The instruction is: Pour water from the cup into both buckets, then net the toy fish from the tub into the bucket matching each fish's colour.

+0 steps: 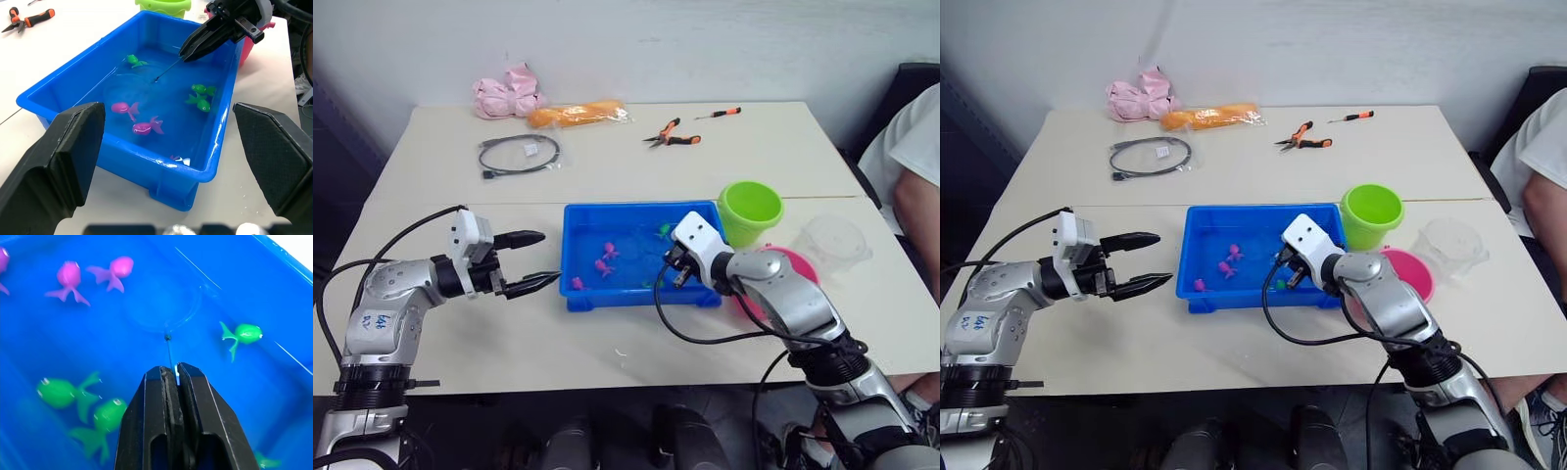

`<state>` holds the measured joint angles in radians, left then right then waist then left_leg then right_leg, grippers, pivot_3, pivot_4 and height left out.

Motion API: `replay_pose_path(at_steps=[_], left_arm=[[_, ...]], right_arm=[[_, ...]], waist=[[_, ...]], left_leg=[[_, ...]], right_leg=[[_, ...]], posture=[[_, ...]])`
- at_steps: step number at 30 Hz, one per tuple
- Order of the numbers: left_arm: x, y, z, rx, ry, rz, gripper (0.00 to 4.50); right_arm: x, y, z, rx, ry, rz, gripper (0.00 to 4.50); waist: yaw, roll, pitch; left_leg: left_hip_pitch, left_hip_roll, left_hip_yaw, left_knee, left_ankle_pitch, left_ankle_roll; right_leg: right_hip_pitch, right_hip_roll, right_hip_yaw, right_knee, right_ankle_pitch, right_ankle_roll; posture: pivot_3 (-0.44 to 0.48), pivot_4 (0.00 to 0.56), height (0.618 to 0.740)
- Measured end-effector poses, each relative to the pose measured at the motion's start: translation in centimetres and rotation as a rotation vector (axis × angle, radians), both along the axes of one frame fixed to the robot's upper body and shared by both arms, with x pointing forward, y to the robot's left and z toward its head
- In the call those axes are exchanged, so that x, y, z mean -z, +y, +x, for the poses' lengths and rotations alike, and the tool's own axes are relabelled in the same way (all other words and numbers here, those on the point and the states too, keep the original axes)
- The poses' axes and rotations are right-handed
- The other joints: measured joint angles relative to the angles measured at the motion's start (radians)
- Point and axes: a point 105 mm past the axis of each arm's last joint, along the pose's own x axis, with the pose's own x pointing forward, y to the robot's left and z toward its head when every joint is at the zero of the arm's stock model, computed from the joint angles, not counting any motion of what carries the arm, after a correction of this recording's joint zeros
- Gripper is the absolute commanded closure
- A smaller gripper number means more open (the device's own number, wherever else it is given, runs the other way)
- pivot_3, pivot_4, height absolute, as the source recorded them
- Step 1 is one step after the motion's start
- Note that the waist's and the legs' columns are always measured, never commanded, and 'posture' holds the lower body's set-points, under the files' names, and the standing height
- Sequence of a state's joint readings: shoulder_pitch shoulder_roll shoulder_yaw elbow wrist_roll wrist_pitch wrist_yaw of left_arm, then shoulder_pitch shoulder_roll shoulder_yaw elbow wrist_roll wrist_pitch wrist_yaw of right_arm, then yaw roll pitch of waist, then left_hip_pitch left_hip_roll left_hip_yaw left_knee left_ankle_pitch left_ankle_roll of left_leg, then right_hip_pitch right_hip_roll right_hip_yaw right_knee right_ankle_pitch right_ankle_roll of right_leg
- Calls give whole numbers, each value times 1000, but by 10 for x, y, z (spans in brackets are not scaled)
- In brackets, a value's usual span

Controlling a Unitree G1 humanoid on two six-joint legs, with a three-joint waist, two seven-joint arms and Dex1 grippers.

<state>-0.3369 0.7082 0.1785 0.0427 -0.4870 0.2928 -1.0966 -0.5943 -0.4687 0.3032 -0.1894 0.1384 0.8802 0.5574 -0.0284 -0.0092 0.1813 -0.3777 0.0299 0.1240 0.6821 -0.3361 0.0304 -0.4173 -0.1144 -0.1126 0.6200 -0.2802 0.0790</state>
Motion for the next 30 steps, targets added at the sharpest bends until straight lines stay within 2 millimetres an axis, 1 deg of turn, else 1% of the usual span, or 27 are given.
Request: replay_pose_path(at_steps=[11,14,21,23,26,28,30], left_arm=[[0,1,0,6,0,2,30],[0,3,-1,2,1,10,30],[0,6,-1,-6,0,11,30],[1,5,-2,-5,0,9,30],[1,4,-1,-2,-4,2,30],[1,1,0,5,-6,-13,30],[-1,-3,1,15,-12,-33,30]], right_arm=[[-3,22,-4,-37,34,78,4500],[-4,23,-4,-39,43,93,4500],[-18,12,-1,-11,44,139,4500],[-24,6,-8,-24,55,165,4500],[-38,-7,-19,-35,60,220,4500],[-40,-18,-24,-16,72,249,4500],[-35,-35,-34,-2,91,251,4500]], waist=[[-1,0,0],[-1,0,0],[-1,0,0],[2,0,0],[1,0,0],[2,0,0],[8,0,0]], left_leg=[[0,0,0,0,0,0],[0,0,0,0,0,0],[0,0,0,-1,0,0],[-2,0,0,-1,0,0],[-4,0,0,0,0,0],[-5,0,0,0,0,0],[-10,-1,0,0,0,1]], right_leg=[[-1,0,0,0,0,0],[-1,0,0,0,0,0],[-1,0,0,0,0,0],[-2,0,0,0,0,0],[-4,0,1,0,0,0],[-5,0,0,0,0,0],[-9,0,0,0,0,0]], posture=[[0,150,740],[0,150,740],[0,150,740],[0,150,740],[0,150,740],[0,150,740],[0,150,740]])
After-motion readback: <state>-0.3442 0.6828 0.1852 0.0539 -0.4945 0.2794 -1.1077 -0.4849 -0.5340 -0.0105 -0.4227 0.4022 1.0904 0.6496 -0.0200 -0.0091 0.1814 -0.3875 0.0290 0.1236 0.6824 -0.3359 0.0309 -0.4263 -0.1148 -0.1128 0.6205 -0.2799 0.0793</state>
